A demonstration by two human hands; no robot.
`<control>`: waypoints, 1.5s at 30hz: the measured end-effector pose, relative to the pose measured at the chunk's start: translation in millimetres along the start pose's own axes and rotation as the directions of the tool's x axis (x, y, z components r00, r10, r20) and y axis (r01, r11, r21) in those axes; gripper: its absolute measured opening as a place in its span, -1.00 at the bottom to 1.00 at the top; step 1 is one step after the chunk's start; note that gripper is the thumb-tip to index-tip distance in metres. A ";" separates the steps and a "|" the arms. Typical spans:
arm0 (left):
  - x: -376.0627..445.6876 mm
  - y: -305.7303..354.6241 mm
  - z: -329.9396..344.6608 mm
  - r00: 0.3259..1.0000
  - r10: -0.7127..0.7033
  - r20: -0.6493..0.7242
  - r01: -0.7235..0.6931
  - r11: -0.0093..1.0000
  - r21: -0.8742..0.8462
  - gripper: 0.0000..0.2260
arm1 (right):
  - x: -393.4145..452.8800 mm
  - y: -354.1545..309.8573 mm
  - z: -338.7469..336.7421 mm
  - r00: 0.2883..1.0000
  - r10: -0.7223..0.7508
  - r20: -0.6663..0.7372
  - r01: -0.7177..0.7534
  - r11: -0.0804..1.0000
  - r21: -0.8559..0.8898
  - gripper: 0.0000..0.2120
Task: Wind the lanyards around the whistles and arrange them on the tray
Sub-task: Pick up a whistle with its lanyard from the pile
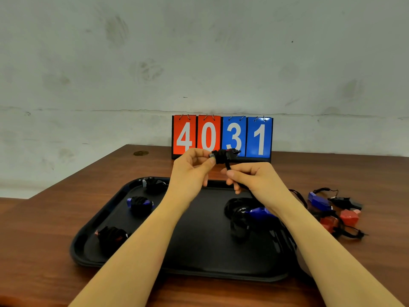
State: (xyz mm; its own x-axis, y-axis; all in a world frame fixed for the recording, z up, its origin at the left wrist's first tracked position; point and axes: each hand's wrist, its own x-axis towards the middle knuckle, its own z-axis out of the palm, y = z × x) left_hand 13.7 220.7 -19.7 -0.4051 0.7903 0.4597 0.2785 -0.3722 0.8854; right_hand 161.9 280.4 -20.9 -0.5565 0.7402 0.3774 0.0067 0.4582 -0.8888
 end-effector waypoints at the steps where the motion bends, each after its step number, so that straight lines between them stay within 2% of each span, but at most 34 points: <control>1: 0.7 -0.9 -0.2 1.000 -0.005 -0.017 0.005 1.000 0.009 -0.95 | -0.3 -0.5 0.4 1.000 -0.005 0.011 0.005 1.000 -0.013 -0.87; 12: 7.4 -9.7 -0.8 0.988 0.016 -0.153 0.027 0.960 0.278 -0.93 | -2.9 -4.0 -2.0 0.996 -0.049 0.070 0.058 0.991 -0.122 -0.85; 16: 9.3 -12.5 -2.0 0.985 0.029 -0.169 0.033 0.935 0.353 -0.94 | -2.8 -4.2 -1.6 0.993 -0.091 0.074 0.106 0.967 -0.234 -0.84; 20: 8.3 -14.3 -0.9 0.991 0.065 -0.113 -0.014 0.913 0.409 -0.94 | -0.4 2.5 3.2 0.963 -0.267 -0.028 0.223 0.856 -0.466 -0.87; 23: 7.5 -14.8 0.3 0.994 0.084 -0.073 -0.044 0.901 0.433 -0.93 | 2.8 8.7 2.2 0.913 -0.401 -0.068 0.301 0.778 -0.551 -0.85; 37: 1.4 -15.1 3.8 0.971 0.097 0.218 -0.197 0.842 0.503 -0.90 | 6.9 13.6 2.2 0.884 -0.416 -0.214 0.236 0.791 -0.565 -0.85; 42: -0.8 -13.6 2.8 0.960 0.096 0.264 -0.214 0.859 0.465 -0.88 | 6.8 12.9 0.0 0.913 -0.304 -0.273 0.162 0.883 -0.441 -0.87; 45: -1.7 -12.4 2.2 0.955 0.104 0.279 -0.222 0.874 0.433 -0.89 | 6.6 13.4 -2.4 0.933 -0.202 -0.297 0.107 0.946 -0.308 -0.87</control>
State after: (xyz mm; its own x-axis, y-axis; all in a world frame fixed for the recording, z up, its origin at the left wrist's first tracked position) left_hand 12.9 225.0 -31.5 -0.1145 0.8514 0.5118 0.7101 -0.2901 0.6416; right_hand 160.3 292.5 -29.7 -0.2738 0.7445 0.6090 0.2024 0.6636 -0.7202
